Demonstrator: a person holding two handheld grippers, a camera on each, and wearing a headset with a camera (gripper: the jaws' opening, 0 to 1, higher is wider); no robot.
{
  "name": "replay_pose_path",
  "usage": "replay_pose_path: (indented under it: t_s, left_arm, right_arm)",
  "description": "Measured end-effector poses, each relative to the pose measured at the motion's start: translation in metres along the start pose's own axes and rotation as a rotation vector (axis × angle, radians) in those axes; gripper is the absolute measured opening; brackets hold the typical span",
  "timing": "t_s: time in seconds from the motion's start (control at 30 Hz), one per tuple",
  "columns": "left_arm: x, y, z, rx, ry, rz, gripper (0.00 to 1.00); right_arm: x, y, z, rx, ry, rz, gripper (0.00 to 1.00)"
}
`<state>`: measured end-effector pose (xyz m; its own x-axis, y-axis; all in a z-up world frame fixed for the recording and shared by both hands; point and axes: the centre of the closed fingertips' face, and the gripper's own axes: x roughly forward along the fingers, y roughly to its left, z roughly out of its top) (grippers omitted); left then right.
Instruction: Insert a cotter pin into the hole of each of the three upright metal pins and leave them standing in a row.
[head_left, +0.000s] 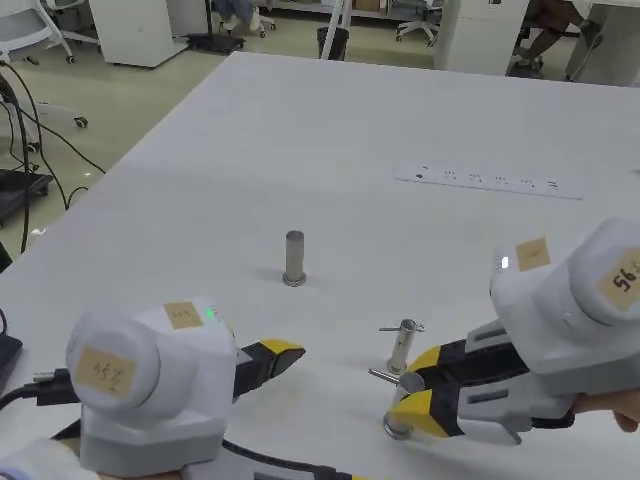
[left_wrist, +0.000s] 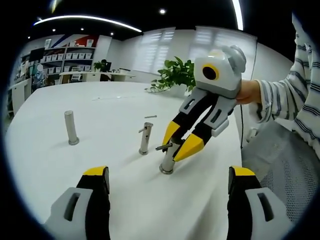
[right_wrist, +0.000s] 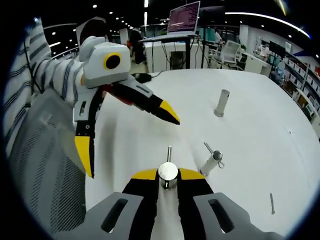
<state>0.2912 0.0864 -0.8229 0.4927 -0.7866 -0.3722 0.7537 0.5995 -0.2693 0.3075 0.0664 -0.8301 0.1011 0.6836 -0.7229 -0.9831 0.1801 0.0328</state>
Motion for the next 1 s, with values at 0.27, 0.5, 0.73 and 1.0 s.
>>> replay_pose_path:
  t_s: [0.27, 0.5, 0.73, 1.0]
  left_arm:
    - [0.001, 0.002, -0.003, -0.016, 0.004, 0.008, 0.99]
    - [-0.002, 0.003, -0.004, -0.013, 0.013, 0.013, 0.99]
    - [-0.004, 0.001, -0.003, -0.007, 0.022, 0.008, 0.99]
    - [-0.006, 0.003, -0.003, -0.001, 0.039, 0.011, 0.99]
  right_arm:
    - [-0.001, -0.001, -0.001, -0.020, 0.002, -0.003, 0.14]
    - [-0.019, -0.008, -0.010, -0.051, 0.010, 0.021, 0.13]
    - [-0.039, -0.025, -0.017, -0.141, 0.010, 0.065, 0.13]
    - [-0.045, -0.044, -0.024, -0.223, 0.001, 0.098, 0.13]
